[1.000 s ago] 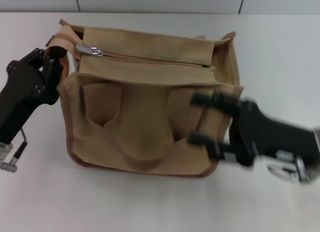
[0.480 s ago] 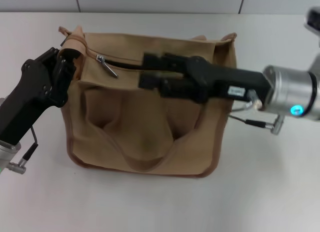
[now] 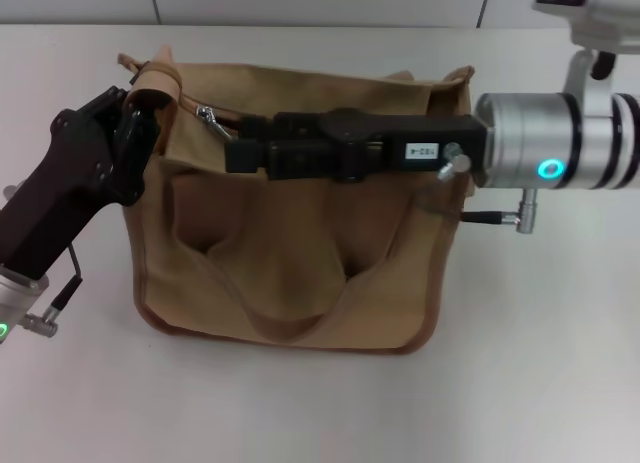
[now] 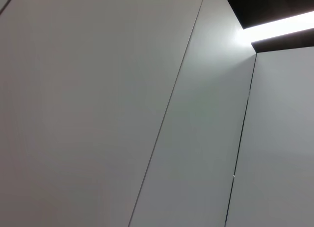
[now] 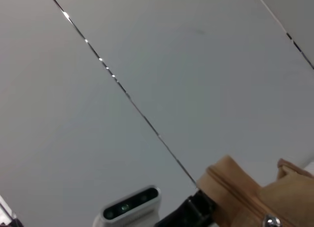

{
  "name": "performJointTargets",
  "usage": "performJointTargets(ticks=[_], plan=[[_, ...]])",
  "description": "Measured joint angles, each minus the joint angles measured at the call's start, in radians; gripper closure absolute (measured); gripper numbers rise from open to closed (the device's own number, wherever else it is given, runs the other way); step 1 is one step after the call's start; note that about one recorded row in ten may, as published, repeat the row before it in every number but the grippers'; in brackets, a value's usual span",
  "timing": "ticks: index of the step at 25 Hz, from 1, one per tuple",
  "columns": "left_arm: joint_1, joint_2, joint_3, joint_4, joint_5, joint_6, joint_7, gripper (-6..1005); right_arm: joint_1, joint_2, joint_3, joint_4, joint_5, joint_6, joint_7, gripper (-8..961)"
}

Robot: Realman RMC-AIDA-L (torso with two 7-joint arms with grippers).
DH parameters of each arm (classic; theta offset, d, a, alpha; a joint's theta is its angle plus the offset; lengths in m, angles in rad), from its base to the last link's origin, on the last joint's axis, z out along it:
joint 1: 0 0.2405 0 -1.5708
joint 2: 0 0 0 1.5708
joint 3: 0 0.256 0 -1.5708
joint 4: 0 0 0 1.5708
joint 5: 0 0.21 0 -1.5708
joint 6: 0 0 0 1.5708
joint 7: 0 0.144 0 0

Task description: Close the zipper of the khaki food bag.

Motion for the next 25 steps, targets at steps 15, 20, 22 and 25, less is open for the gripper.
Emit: performJointTargets(ticks=[15,20,22,25], plan=[[-0.023,-0.001,0.002,-0.003,0.000,-0.010,0.002,963,0.053,0.000,-0.045,0.001,0.006,0.076,0.012,167],[-0.024,-0.001,0.002,-0.006,0.000,-0.011,0.003,962,0.044,0.000,-0.047,0.000,0.008,0.075,0.008,167],[-0.025,-0.001,0.002,-0.007,0.000,-0.011,0.003,961,0.044,0.000,-0.051,-0.001,0.008,0.071,0.003,185],[-0.026,-0.001,0.002,-0.009,0.000,-0.011,0.003,960,0.044,0.000,-0.055,-0.002,0.008,0.067,0.000,240]])
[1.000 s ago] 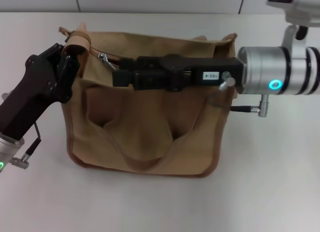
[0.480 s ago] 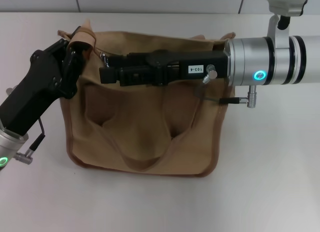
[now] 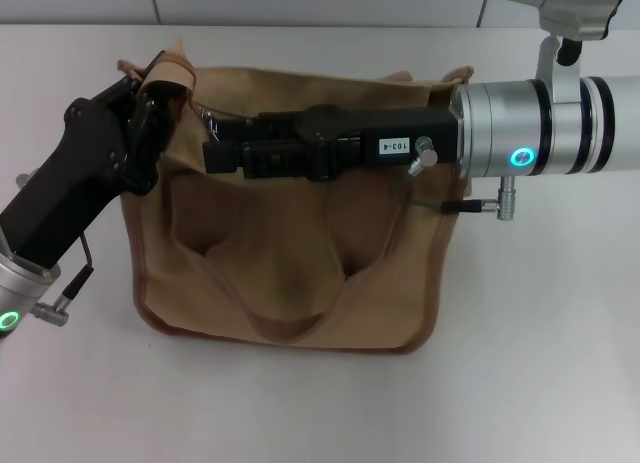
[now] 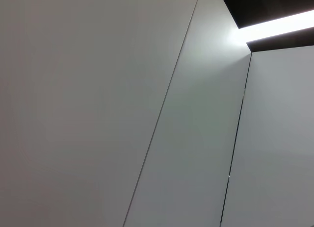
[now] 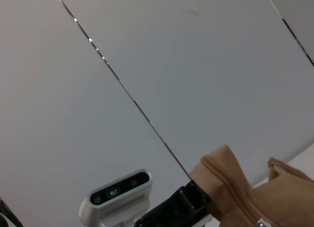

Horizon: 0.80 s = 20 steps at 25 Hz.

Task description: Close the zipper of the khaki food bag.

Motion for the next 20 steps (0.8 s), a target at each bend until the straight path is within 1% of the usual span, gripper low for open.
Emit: performJointTargets(ticks=[5,9,12,14,20], plan=[[0.000,0.000,0.000,-0.001,0.000,0.000,0.000,959,0.000,0.000,-0.004,0.003,-0.006,0.004,0.000,338],[-0.001,0.000,0.000,-0.001,0.001,0.002,-0.001,958,-0.001,0.000,-0.040,0.005,-0.001,0.004,0.004,420],[0.000,0.000,0.000,-0.001,0.001,0.002,-0.002,957,-0.004,0.000,-0.040,0.006,-0.001,0.012,0.007,481],[0.000,0.000,0.000,-0.001,0.001,0.002,-0.001,956,-0.010,0.000,-0.040,0.001,0.000,0.012,0.015,503],[0.000,0.000,-0.001,-0.001,0.001,0.015,-0.004,954,-0.011,0.000,-0.039,-0.001,0.000,0.014,0.023,500]])
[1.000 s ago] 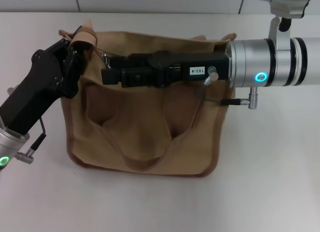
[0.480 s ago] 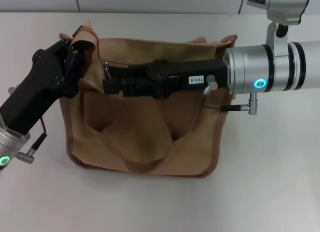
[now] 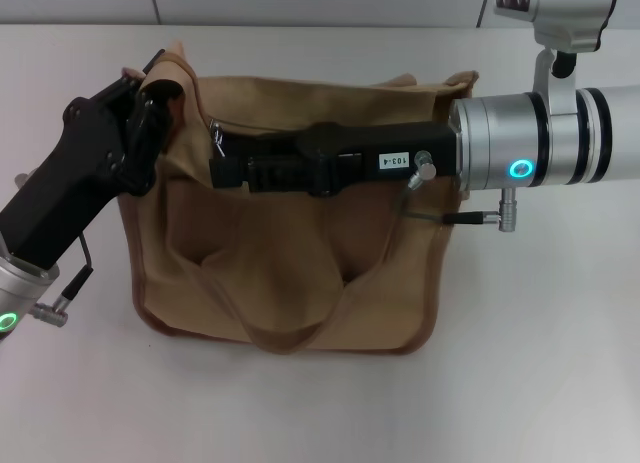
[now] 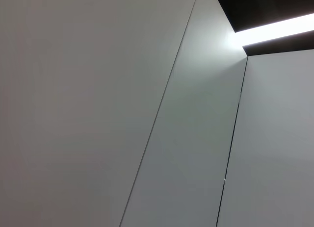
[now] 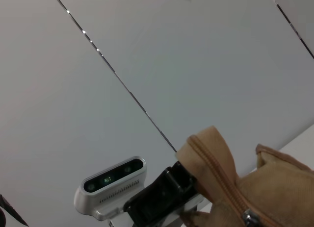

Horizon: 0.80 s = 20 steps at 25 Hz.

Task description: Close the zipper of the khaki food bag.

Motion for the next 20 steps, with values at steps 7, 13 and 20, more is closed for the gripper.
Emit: performJointTargets(ticks=[7,13,20], plan=[[-0.015,0.000,0.000,0.001,-0.001,0.020,0.000,952,-0.002,0.000,0.009,-0.018,-0.001,-0.058,0.007,497],[-0.021,0.000,0.000,0.003,-0.001,0.023,0.000,951,0.001,0.000,0.008,-0.026,-0.001,-0.018,0.023,500],[-0.030,0.000,-0.005,0.003,-0.001,0.019,0.003,949,0.012,-0.001,-0.001,-0.035,-0.009,0.028,0.046,502]])
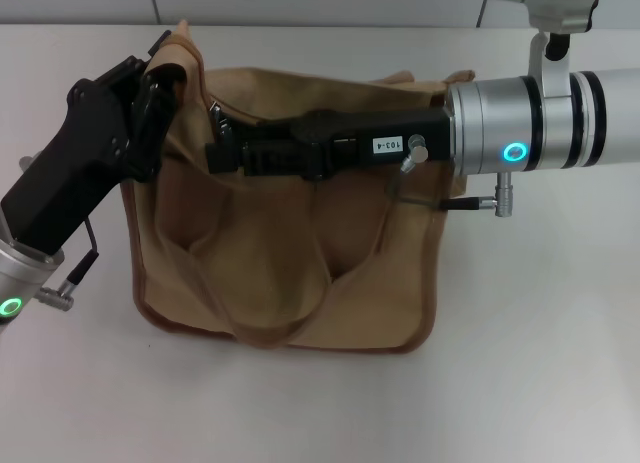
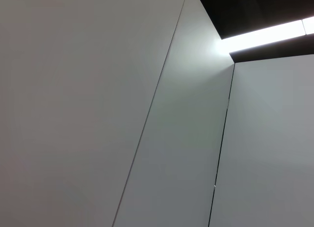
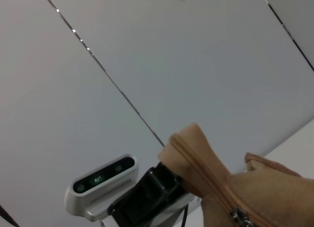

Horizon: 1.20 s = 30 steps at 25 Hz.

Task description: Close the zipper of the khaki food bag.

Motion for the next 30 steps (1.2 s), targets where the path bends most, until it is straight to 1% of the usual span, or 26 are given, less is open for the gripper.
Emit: performJointTargets(ticks=[9,16,21,27,30], plan=[[-0.008,0.000,-0.001,0.001,-0.001,-0.009,0.002,946,-0.006,0.000,0.000,-0.020,0.001,-0.002,-0.012,506],[-0.009,0.000,-0.002,0.002,-0.008,-0.012,0.003,944,-0.012,0.001,0.000,-0.027,0.001,-0.004,-0.039,659],[-0.011,0.000,-0.002,0.002,-0.008,-0.014,0.003,943,-0.012,0.001,0.000,-0.030,0.002,0.001,-0.040,787],[-0.011,0.000,-0.003,0.002,-0.008,-0.015,0.003,941,-0.015,0.001,0.004,-0.031,0.003,0.004,-0.041,812],[-0.012,0.000,-0.004,0.002,-0.008,-0.016,0.003,940,-0.029,0.001,0.011,-0.041,0.005,0.004,-0.041,825]])
